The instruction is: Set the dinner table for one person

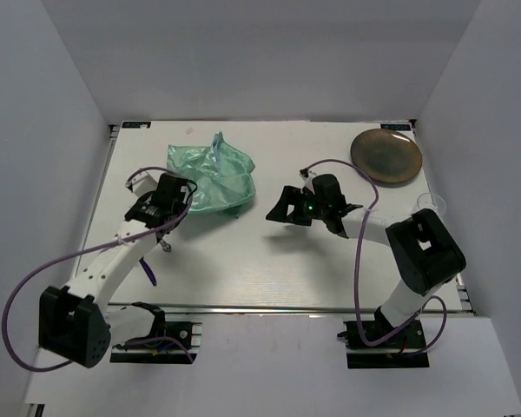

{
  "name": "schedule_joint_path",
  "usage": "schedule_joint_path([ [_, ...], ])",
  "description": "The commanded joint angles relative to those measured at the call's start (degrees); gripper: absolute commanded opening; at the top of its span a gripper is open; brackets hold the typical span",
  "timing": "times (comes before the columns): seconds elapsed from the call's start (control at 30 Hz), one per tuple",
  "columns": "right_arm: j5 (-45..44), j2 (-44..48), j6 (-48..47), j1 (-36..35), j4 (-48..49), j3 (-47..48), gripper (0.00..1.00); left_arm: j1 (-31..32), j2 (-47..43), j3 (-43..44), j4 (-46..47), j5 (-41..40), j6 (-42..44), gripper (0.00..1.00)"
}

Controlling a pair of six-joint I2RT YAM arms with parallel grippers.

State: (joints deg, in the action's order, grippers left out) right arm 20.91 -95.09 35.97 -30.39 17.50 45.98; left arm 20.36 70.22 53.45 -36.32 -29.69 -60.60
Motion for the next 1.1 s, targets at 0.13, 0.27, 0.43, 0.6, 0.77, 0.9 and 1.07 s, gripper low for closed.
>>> schedule_joint_path([
  [0.13,2.7,-4.3,1.2,0.1,4.7,5.7,0.87,-0.1,-17.0,-6.2,-8.2,-8.6,-1.4,0.0],
  [0.27,3.1,-8.7,-1.5,-0.1,0.3,13.7,0.87,-0.1,-19.1,-7.9,-9.1,-6.9,0.0,0.0],
  [0.43,1.2,-19.7,-8.1,-0.1,-13.7,30.0,0.81,-0.1,-20.1,-10.6,-6.8,-1.8,3.7,0.0],
  [0.6,4.1,-31.7,-11.3,-1.4,-28.5,52.0,0.71,-0.1,-20.0,-12.0,-6.1,1.1,6.4,0.0],
  [0.77,8.4,-33.2,-7.9,-2.4,-29.5,51.0,0.7,-0.1,-20.0,-12.2,-6.3,1.1,7.4,0.0],
  [0.9,13.5,-34.1,-6.9,-4.9,-27.9,50.0,0.7,-0.1,-19.8,-11.7,-5.1,2.0,8.0,0.0],
  [1.07,11.1,-36.5,-5.8,-6.0,-26.4,52.3,0.65,-0.1,-18.8,-10.8,-2.8,4.5,9.1,0.0],
])
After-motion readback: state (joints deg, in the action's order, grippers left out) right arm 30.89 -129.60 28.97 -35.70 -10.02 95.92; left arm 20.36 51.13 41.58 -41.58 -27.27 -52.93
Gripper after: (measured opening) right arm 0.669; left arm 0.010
